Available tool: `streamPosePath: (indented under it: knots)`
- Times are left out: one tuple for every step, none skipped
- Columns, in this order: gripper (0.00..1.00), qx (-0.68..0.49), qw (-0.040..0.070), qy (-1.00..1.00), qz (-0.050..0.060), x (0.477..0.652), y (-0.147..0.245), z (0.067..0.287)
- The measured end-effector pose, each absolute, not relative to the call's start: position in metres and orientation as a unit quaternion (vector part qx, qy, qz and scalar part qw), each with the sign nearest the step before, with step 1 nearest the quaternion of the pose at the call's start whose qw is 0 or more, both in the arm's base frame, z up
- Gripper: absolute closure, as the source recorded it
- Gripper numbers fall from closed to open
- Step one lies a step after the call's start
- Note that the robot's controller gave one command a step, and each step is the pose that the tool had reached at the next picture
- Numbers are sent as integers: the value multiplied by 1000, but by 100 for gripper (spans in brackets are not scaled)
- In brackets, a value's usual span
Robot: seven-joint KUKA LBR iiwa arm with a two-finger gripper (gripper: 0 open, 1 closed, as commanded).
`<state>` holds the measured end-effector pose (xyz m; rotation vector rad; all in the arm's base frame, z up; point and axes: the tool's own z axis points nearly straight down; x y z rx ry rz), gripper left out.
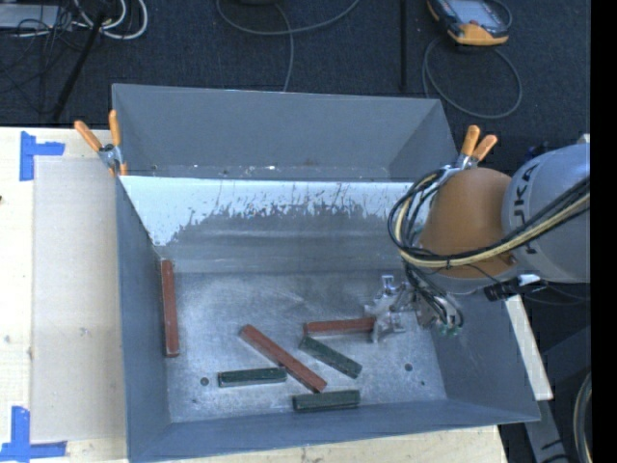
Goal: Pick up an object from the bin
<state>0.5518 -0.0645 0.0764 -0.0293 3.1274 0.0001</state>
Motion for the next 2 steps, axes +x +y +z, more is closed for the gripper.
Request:
streamPosePath:
  knots:
    - [100,-10,7,1000,0,552,-64,76]
    - [100,-7,5,1000,0,550,-56,259]
